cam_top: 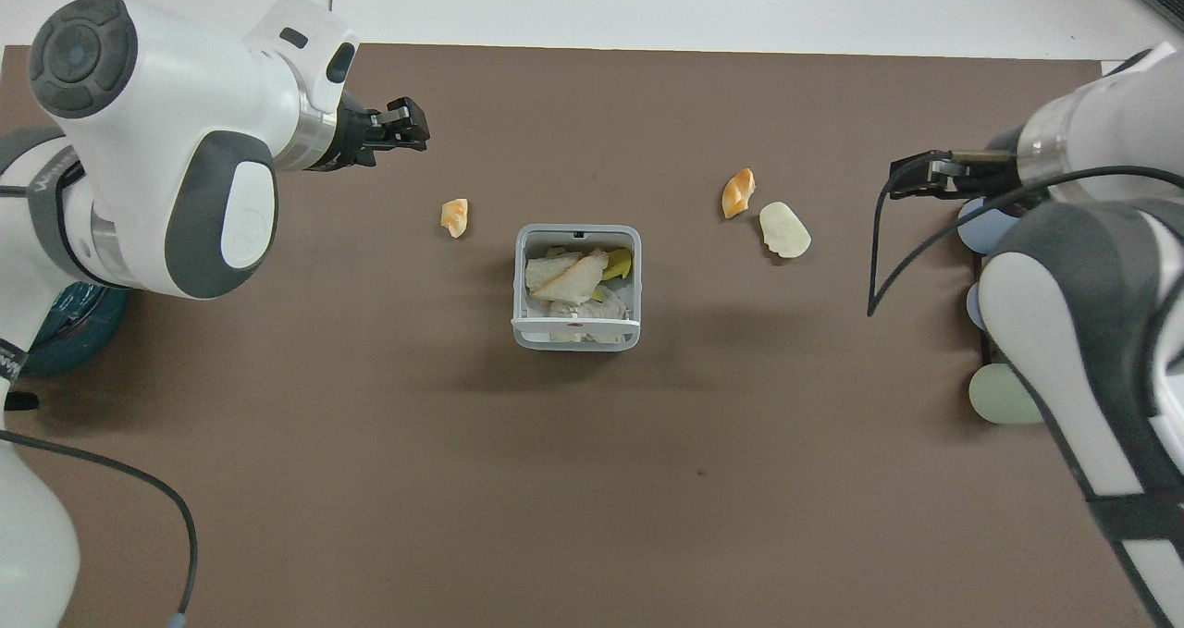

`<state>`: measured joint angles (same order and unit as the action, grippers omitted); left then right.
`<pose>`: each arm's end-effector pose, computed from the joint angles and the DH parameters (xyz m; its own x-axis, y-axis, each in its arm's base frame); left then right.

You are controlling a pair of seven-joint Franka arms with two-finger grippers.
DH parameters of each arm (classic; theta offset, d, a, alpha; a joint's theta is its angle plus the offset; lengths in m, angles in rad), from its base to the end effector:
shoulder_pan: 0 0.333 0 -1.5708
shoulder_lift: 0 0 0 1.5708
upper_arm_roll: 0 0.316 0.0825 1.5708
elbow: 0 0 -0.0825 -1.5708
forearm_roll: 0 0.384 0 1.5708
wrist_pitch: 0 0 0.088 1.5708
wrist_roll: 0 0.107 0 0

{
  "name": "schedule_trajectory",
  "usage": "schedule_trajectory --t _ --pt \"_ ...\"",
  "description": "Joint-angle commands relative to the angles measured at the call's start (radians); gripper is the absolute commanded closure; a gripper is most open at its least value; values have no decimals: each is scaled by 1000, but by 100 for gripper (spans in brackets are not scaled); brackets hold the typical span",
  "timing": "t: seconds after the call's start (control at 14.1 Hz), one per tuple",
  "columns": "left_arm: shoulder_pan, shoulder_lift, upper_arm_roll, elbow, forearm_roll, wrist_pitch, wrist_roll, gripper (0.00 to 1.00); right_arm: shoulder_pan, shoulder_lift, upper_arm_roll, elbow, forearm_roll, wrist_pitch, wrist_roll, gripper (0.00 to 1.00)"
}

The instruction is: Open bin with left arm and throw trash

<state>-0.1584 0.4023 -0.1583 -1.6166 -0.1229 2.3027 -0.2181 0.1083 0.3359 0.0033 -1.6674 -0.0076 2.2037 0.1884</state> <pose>0.6646 -0.2054 0.4246 0.9729 0.0190 0.2305 -0.0348 -0.9733 0.2270 0.6687 0.0744 0.4308 0.9776 -0.0749 0.1966 -0.0700 -0.9970 -0.0316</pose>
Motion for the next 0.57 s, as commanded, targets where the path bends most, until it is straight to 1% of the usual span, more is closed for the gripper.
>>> schedule_trajectory --t 0.0,0.07,0.14,0.21,0.35,0.5 --pt "-26 44 -1 -37 2 67 22 38 13 55 6 -2 -11 59 -79 0" --pt "-32 44 0 -64 14 81 23 38 20 63 6 -29 -3 77 -105 0" --pt "-35 44 0 -89 50 93 23 38 25 77 7 -46 -2 82 -128 0" --pt "-50 43 0 -115 68 99 22 38 28 103 9 -48 1 88 -153 0" --pt "-61 44 0 -147 74 119 25 38 54 158 17 -51 3 140 -161 0" --pt "-66 49 0 -175 100 159 25 38 67 167 17 -77 3 165 -161 0"
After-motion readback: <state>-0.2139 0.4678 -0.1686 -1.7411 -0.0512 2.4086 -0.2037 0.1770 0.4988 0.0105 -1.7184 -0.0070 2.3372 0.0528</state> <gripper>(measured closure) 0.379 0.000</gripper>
